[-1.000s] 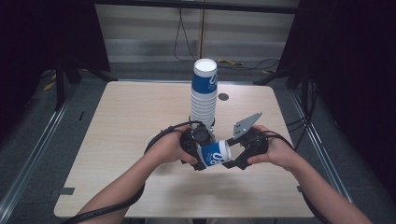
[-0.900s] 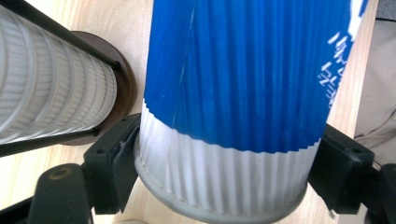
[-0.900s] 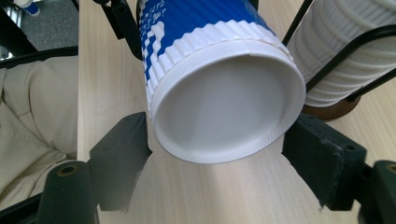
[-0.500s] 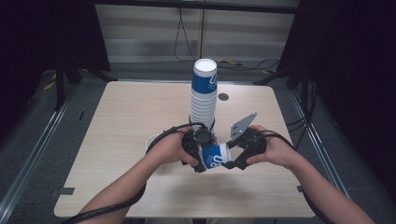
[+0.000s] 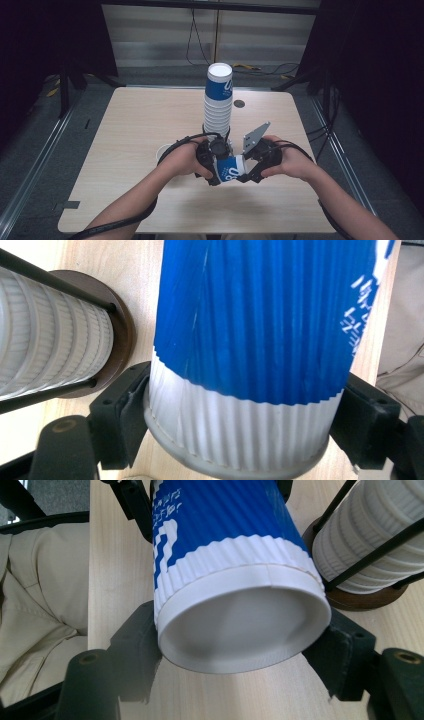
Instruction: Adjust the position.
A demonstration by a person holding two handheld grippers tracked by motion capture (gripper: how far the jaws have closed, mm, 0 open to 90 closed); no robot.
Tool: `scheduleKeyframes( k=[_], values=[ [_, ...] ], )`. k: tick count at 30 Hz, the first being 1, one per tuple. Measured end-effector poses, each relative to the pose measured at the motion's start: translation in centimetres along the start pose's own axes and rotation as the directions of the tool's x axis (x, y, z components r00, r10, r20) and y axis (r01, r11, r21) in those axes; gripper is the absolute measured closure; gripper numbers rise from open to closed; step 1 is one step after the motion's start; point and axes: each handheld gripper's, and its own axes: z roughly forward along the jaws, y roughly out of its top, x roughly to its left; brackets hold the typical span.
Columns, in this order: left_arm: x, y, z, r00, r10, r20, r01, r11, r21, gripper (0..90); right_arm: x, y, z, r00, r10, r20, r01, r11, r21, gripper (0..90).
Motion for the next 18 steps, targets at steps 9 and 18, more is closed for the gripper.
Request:
scheduleKeyframes(
  k=[9,18],
  values=[
    [-0.1,-0.1,0.0,0.9995,0.026,-0.015,-0.026,0.9996,0.01,18.7,0.1,-0.2,0.5,1.0,-0.005,0.006,0.005,1.0,0.007,31.4],
    [0.4,-1.0,-0.6,0.9994,0.026,-0.022,-0.028,0.9965,-0.078,15.4,0.0,-1.0,0.0,0.9996,0.024,0.014,-0.023,0.997,-0.068,31.5]
  ],
)
